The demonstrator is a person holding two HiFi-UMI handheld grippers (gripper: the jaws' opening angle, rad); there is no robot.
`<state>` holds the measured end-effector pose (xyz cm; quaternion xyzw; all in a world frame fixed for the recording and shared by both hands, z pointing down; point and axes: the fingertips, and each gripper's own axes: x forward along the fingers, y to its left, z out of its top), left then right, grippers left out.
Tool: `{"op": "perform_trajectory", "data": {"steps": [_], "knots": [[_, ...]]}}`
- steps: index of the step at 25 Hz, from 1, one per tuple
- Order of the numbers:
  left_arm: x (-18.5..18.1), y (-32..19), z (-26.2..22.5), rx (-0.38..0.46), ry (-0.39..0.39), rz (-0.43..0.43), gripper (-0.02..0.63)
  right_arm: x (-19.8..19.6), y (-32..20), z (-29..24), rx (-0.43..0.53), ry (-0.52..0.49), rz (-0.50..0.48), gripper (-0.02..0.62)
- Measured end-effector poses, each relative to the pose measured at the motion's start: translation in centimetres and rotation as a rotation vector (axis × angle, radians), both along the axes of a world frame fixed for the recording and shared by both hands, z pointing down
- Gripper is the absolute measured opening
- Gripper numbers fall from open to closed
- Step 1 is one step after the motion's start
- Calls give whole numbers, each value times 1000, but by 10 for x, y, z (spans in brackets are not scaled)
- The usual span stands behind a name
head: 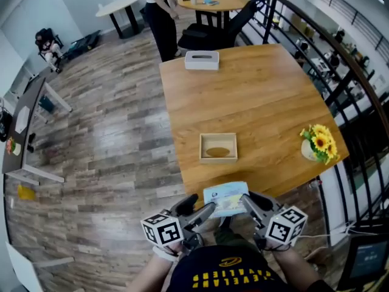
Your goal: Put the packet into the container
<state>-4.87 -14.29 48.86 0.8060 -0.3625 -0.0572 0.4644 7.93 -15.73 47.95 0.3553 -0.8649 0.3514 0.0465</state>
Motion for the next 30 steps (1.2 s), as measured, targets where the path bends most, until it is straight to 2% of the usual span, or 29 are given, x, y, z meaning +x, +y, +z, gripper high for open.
{"op": "perform_trajectory", "data": {"steps": [2,4,7,12,25,30], "knots": [[8,-13,1,25,-81,11,333,4,-19,-1,-1,-12,-10,63],[14,-24,-1,35,-143,19,294,6,-35,-2,2,-19,-22,63],[13,-42,-2,25,-178,-20,242,7,-54,0,-7,-42,-26,63],[7,-74,-3,34,-245,-47,92,3,-82,2,-11,-70,-8,63],[-17,-168,24,24,-277,-38,70,-17,-165,25,1,4,70,63],[-23,-190,44,-10,-288,-31,67,-24,-185,45,-16,39,87,63]]}}
